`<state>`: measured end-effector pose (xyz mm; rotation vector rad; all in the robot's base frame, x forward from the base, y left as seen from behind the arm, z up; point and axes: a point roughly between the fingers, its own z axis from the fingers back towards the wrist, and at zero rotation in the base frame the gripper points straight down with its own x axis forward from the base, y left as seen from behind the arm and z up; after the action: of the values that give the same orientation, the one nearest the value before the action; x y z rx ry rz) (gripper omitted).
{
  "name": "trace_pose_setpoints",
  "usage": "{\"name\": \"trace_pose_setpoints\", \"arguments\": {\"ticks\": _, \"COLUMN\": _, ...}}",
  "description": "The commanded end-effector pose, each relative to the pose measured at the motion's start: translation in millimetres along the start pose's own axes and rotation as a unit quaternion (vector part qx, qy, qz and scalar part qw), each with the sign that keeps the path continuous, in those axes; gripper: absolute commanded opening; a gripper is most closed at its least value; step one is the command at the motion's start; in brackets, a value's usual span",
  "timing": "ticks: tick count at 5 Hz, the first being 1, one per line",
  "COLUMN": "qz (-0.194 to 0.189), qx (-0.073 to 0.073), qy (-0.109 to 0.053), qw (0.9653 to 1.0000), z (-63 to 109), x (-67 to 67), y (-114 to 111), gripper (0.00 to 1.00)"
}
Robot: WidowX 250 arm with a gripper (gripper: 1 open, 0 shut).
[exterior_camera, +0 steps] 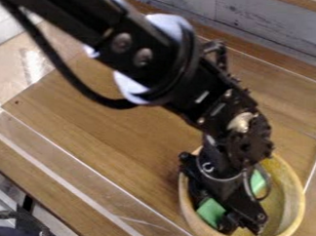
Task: Remove the green block from the brown bowl and put it on the table
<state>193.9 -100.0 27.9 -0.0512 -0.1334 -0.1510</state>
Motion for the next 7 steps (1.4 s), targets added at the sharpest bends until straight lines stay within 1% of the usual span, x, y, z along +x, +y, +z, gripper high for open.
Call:
{"name": "trace_pose_setpoints", "arguments": {"ticks": 1, "qz": -0.015, "qx": -0.004, "qy": -0.014, "qw": 0.9998, "z": 15.0, "x": 10.4, "y": -7, "gripper": 0.00}}
{"name": "trace_pose_setpoints", "arguments": {"ticks": 2, "qz": -0.040, "qx": -0.005, "qy": -0.007, "qw": 0.9992, "z": 26.2, "x": 8.8, "y": -4, "gripper": 0.00}}
{"name": "trace_pose_setpoints", "arguments": {"ticks": 3, "qz": -0.064, "qx": -0.003, "qy": 0.001, "qw": 0.9979, "z": 41.8, "x": 8.1, "y": -1, "gripper": 0.00}}
{"name": "trace_pose_setpoints", "arguments": {"ticks": 4, "qz": -0.087, "qx": 0.009, "qy": 0.012, "qw": 0.9961, "z": 70.5, "x": 9.0, "y": 7, "gripper": 0.00}}
{"name": "trace_pose_setpoints", "arguments": {"ticks": 5, "qz": -0.078, "qx": 0.021, "qy": 0.014, "qw": 0.9966, "z": 94.0, "x": 10.5, "y": 15, "gripper": 0.00}}
{"name": "trace_pose_setpoints", "arguments": {"ticks": 6, "qz": -0.067, "qx": 0.031, "qy": 0.006, "qw": 0.9973, "z": 112.3, "x": 11.1, "y": 27, "gripper": 0.00}}
{"name": "trace_pose_setpoints", "arguments": {"ticks": 7, "qz": -0.080, "qx": 0.032, "qy": -0.008, "qw": 0.9962, "z": 103.8, "x": 9.0, "y": 39, "gripper": 0.00}}
